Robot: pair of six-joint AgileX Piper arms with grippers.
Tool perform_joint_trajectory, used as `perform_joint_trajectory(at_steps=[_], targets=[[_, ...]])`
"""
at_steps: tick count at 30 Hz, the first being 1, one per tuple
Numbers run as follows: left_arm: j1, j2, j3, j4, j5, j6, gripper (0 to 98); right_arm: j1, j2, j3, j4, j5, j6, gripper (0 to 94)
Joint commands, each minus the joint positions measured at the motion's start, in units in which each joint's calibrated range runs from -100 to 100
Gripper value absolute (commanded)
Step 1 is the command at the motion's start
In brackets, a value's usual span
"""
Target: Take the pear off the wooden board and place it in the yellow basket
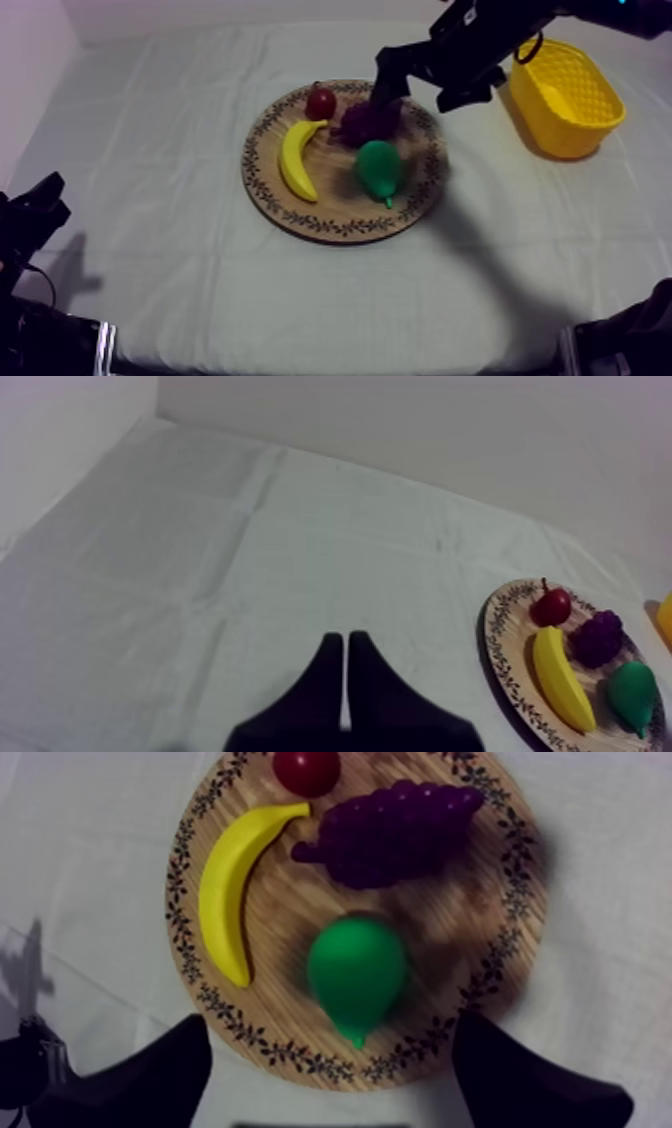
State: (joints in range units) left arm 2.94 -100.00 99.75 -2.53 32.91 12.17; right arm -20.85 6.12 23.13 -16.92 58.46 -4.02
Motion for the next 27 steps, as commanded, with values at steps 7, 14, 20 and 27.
perform_joint_trajectory(at_steps=[7, 14, 20, 27], targets=[[0.0, 0.0, 0.0, 0.01, 0.0, 0.0, 0.1, -0.7, 7.1, -1.8, 0.0, -1.7, -0.1, 89.5], [0.0, 0.0, 0.0, 0.01, 0.0, 0.0, 0.1, -0.5, 14.2, -5.2, 1.0, -1.0, 0.2, 91.2], [0.0, 0.0, 0.0, 0.01, 0.0, 0.0, 0.1, -0.4, 19.1, -5.9, 0.3, -1.6, 1.1, 91.4], [0.0, 0.0, 0.0, 0.01, 0.0, 0.0, 0.1, -1.2, 24.2, -6.9, 0.2, -1.9, 1.4, 91.7]])
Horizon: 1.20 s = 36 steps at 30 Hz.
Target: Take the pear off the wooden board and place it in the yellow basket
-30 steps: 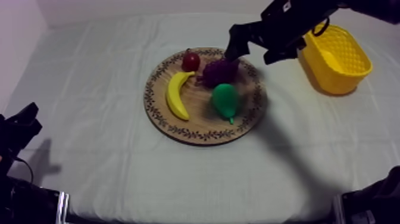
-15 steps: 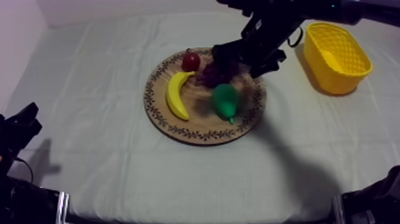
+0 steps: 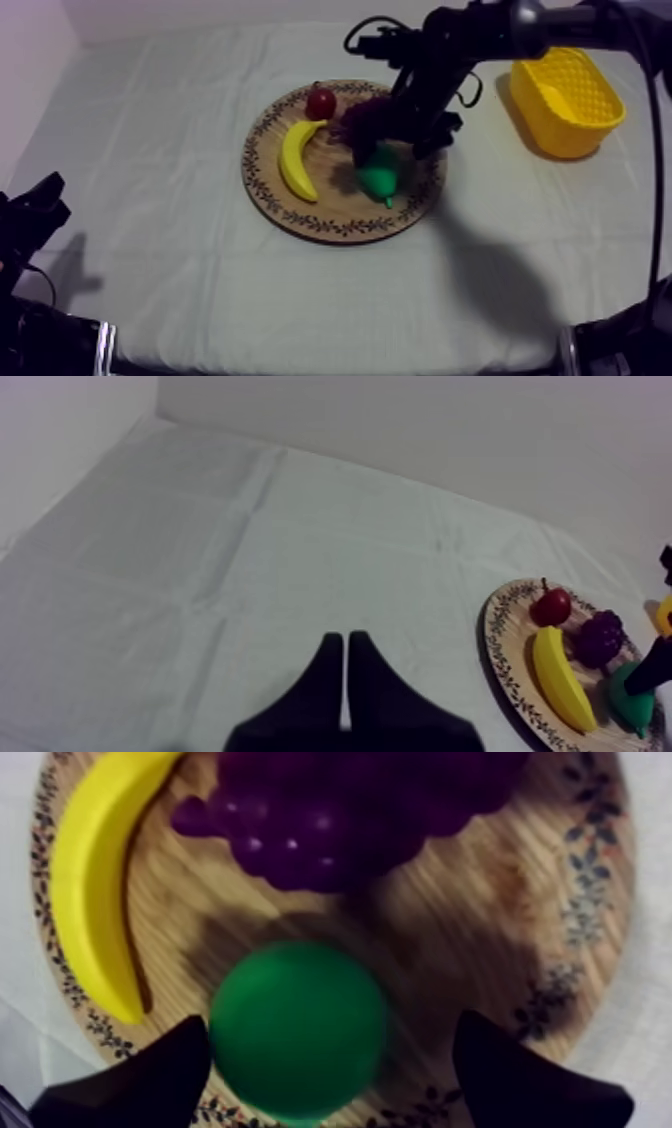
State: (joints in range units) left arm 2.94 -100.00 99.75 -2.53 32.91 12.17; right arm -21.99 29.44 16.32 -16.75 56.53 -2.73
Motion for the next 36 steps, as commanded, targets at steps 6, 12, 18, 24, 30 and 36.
perform_joint_trajectory(at_steps=[6, 12, 18, 24, 30, 36], targets=[[0.0, 0.0, 0.0, 0.01, 0.0, 0.0, 0.1, -0.6, 3.4, -1.4, -0.2, -0.5, 0.1, 88.3], [0.0, 0.0, 0.0, 0.01, 0.0, 0.0, 0.1, -1.0, 4.0, -1.9, -0.7, -1.6, 0.2, 67.0], [0.0, 0.0, 0.0, 0.01, 0.0, 0.0, 0.1, -1.6, 3.9, -2.7, 0.0, -2.1, -0.6, 43.3], [0.0, 0.0, 0.0, 0.01, 0.0, 0.0, 0.1, -2.1, 2.8, -2.8, 0.8, -1.7, -1.3, 32.2], [0.0, 0.0, 0.0, 0.01, 0.0, 0.0, 0.1, -2.2, -5.5, -0.7, 2.3, 0.8, -2.0, 31.8], [0.0, 0.0, 0.0, 0.01, 0.0, 0.0, 0.1, 0.0, -19.2, -0.4, 4.9, 6.1, -3.0, 32.3]])
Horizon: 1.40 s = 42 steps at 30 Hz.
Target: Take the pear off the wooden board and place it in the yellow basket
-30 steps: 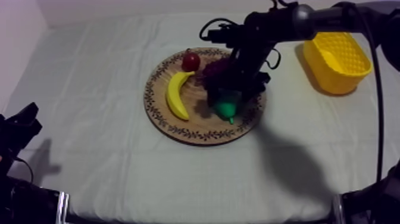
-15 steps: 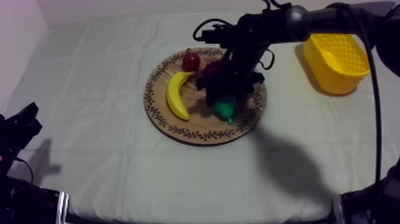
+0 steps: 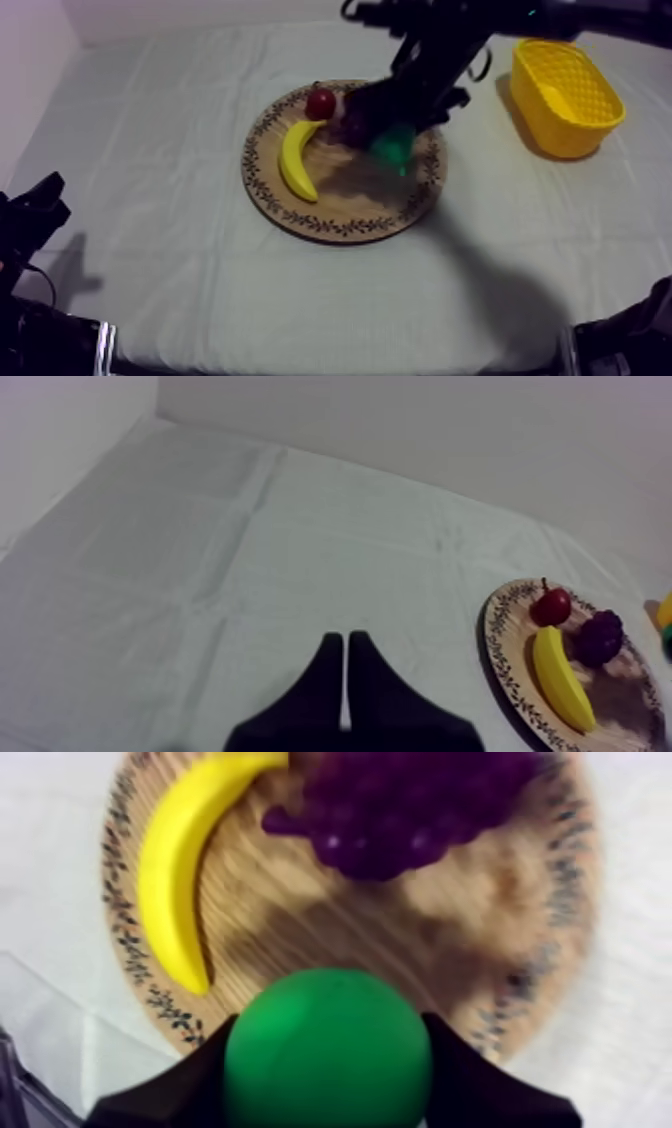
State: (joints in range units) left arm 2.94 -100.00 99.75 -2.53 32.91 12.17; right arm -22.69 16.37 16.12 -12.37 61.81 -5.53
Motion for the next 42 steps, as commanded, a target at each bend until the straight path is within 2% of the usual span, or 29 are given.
perform_joint_trajectory(at_steps=[1, 8, 13, 17, 22, 32, 39, 42], targets=[[0.0, 0.0, 0.0, 0.01, 0.0, 0.0, 0.1, 1.5, -8.4, -0.4, 1.0, 1.6, -0.4, 32.3], [0.0, 0.0, 0.0, 0.01, 0.0, 0.0, 0.1, 9.4, -20.2, -2.1, 4.3, 5.8, -0.9, 35.3], [0.0, 0.0, 0.0, 0.01, 0.0, 0.0, 0.1, 17.3, -23.3, -3.0, 4.7, 7.7, 1.0, 35.3], [0.0, 0.0, 0.0, 0.01, 0.0, 0.0, 0.1, 23.4, -23.2, -3.0, 4.5, 7.1, 3.0, 34.4], [0.0, 0.0, 0.0, 0.01, 0.0, 0.0, 0.1, 28.3, -20.1, -1.7, 5.4, 4.3, 4.2, 35.0], [0.0, 0.0, 0.0, 0.01, 0.0, 0.0, 0.1, 31.7, -10.6, 0.2, 7.4, -1.9, 4.1, 39.7], [0.0, 0.0, 0.0, 0.01, 0.0, 0.0, 0.1, 31.9, -7.1, 0.8, 7.9, -4.4, 3.7, 52.8], [0.0, 0.0, 0.0, 0.01, 0.0, 0.0, 0.1, 31.9, -7.2, 0.4, 7.8, -4.3, 3.6, 55.3]])
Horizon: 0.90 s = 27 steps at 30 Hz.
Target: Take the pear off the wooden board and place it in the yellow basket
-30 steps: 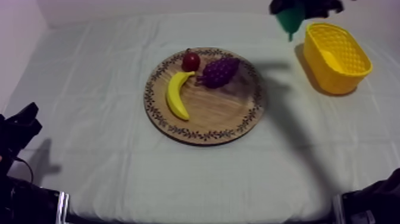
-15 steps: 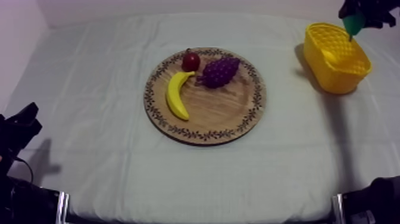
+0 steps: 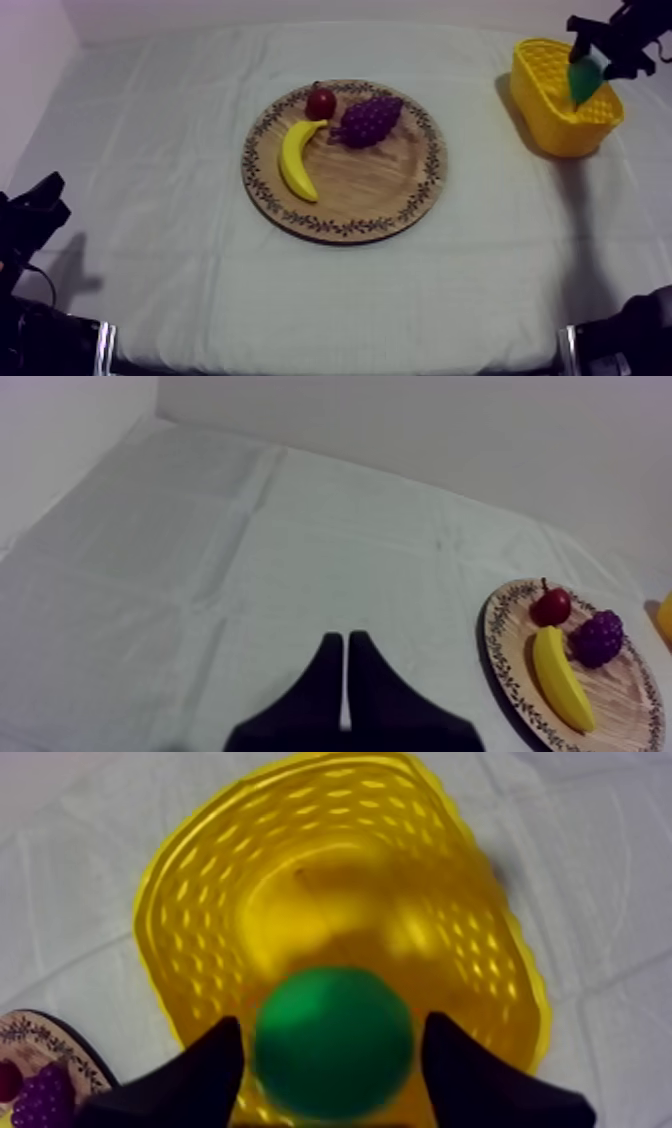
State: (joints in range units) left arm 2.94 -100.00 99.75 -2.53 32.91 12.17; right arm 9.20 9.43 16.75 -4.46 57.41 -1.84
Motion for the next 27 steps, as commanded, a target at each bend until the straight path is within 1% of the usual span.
perform_joint_trajectory(at_steps=[1, 6, 11, 16, 21, 23, 27], targets=[[0.0, 0.0, 0.0, 0.01, 0.0, 0.0, 0.1, 0.0, -0.5, -0.4, 0.0, 0.3, -0.2, 55.7], [0.0, 0.0, 0.0, 0.01, 0.0, 0.0, 0.1, -0.4, -2.9, -0.6, 0.4, 1.4, -0.6, 57.1], [0.0, 0.0, 0.0, 0.01, 0.0, 0.0, 0.1, -0.7, -8.0, -0.1, 1.2, 3.3, -1.2, 55.5], [0.0, 0.0, 0.0, 0.01, 0.0, 0.0, 0.1, -1.0, -16.5, 1.3, 1.8, 5.1, -1.5, 51.8], [0.0, 0.0, 0.0, 0.01, 0.0, 0.0, 0.1, -2.2, -27.8, 3.7, 2.8, 7.1, -2.6, 46.1], [0.0, 0.0, 0.0, 0.01, 0.0, 0.0, 0.1, -3.6, -33.3, 6.1, 4.5, 6.3, -4.3, 42.5], [0.0, 0.0, 0.0, 0.01, 0.0, 0.0, 0.1, -8.1, -45.8, 14.5, 10.8, 2.3, -9.9, 32.5]])
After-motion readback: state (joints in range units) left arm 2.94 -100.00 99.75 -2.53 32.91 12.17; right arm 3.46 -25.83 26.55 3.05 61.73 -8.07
